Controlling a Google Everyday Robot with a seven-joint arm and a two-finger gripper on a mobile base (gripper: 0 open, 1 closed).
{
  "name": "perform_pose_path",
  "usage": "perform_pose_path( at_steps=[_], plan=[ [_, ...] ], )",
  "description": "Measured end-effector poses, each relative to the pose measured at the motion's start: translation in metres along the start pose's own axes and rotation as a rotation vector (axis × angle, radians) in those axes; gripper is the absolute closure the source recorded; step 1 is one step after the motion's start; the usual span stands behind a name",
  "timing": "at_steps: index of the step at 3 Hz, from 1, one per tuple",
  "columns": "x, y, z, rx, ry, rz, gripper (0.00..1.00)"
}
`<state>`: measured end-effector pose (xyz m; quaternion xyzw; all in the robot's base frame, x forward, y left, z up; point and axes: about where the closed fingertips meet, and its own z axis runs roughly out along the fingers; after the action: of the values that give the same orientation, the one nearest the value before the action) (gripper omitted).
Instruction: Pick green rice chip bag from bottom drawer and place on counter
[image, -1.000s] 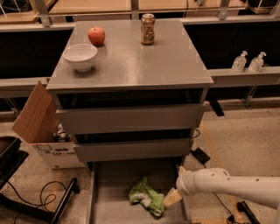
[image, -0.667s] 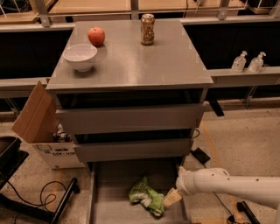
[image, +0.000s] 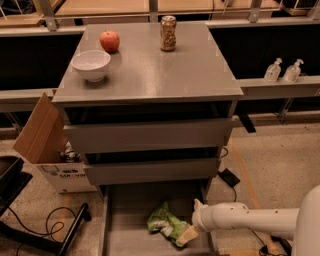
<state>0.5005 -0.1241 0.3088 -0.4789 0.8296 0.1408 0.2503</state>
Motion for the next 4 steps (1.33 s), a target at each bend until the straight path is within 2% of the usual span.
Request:
perform_pose_path(
  at_steps=[1,2,3,4],
  plan=[
    [0.002,0.016,0.063,-0.039,-0.053,-0.063,0.0],
    [-0.003,0.02,0.099,-0.051,-0.104,-0.09,0.0],
    [-0.005,0.018,0.129,-0.058,-0.129,-0.092,0.0],
    [-0.001,0.017,0.156,-0.069,-0.116,-0.088,0.17]
  ],
)
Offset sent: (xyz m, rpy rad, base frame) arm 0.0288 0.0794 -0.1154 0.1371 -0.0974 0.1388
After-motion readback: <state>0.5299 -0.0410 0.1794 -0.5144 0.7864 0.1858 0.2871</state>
